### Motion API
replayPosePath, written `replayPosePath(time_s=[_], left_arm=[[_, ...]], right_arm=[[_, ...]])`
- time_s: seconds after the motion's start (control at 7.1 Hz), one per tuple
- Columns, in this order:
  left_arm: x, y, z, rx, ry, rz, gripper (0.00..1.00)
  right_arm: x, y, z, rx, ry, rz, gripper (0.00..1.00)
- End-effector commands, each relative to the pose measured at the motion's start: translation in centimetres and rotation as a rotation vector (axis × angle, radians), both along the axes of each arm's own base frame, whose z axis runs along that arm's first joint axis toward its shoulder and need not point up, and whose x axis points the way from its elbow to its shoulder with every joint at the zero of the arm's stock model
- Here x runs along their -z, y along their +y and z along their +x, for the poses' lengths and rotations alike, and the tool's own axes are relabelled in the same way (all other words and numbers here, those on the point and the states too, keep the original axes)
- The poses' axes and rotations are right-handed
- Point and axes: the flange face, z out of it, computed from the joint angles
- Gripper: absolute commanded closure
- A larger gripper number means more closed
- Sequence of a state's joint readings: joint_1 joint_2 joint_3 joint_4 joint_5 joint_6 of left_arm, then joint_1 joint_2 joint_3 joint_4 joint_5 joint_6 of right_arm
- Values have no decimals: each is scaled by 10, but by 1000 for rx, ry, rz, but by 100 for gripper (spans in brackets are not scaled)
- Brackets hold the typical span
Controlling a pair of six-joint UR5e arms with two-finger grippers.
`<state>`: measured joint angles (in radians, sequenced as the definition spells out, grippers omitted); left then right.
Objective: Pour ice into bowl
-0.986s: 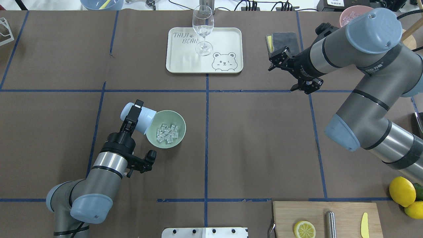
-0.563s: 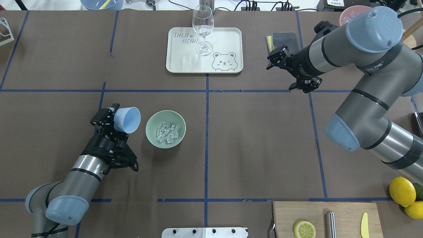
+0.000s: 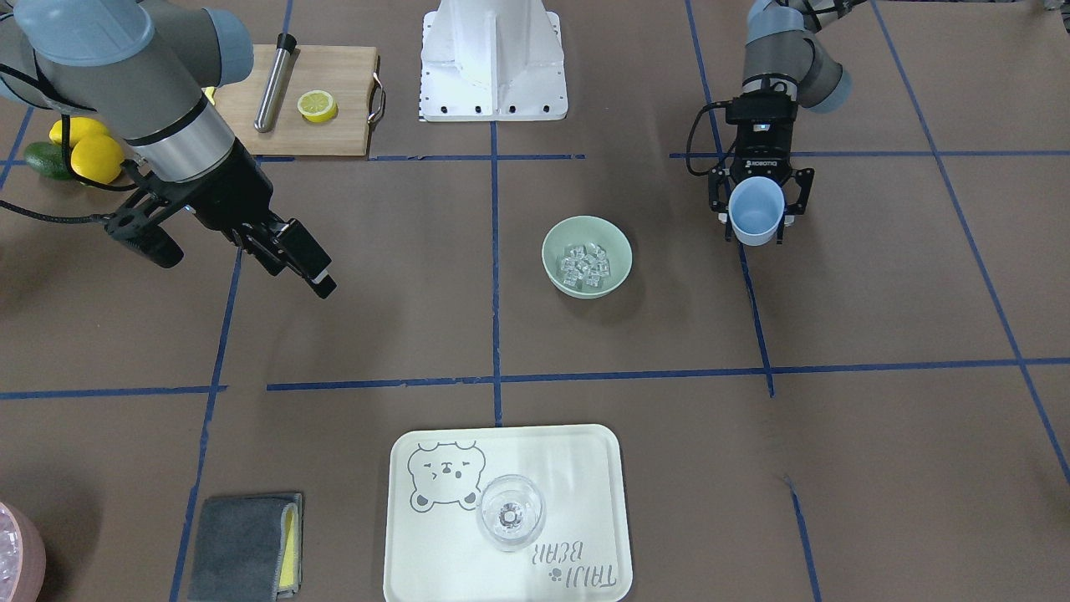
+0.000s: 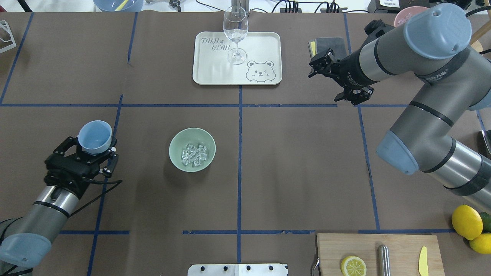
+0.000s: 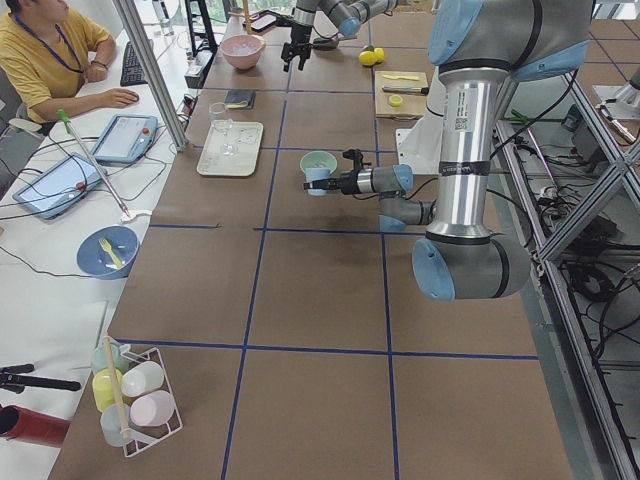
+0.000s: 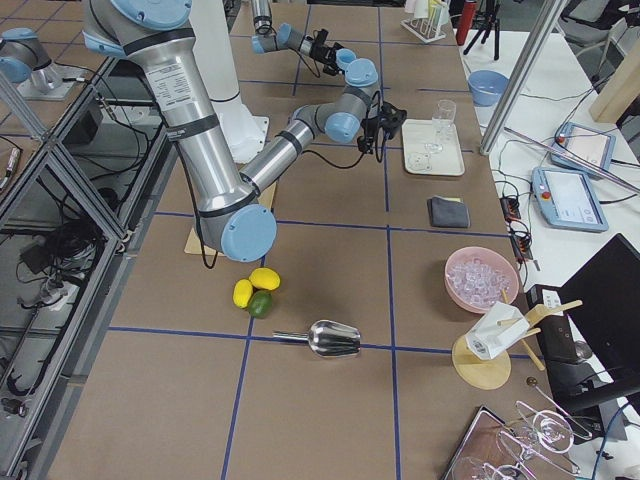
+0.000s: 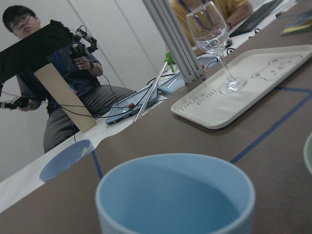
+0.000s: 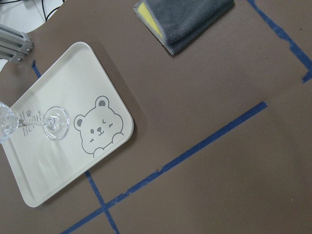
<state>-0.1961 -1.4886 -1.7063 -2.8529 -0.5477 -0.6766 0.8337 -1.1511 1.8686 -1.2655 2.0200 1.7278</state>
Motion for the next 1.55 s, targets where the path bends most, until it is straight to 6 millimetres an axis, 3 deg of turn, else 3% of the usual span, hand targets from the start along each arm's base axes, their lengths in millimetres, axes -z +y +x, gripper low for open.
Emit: replayPosePath(time_s=[0.0,0.14,0.28,1.13,1.27,1.41], left_arm=[[-52,5,-39,86,234,-55,100],[-83,2,-49,213,194,-25,100],[-129,2,-53,236,137,-34,100],[-176,7,-50,148,114,-119,100],[-177,8,-50,150,117,-118,97],[-177,8,-49,151,120,-118,83]], right_arm=[[8,2,1,-3,-7,16,0],[9,3,2,-5,-9,19,0],[14,4,2,-3,-15,25,0],[15,5,1,-1,-17,29,0],[16,6,0,2,-17,29,0],[17,6,0,2,-18,30,0]])
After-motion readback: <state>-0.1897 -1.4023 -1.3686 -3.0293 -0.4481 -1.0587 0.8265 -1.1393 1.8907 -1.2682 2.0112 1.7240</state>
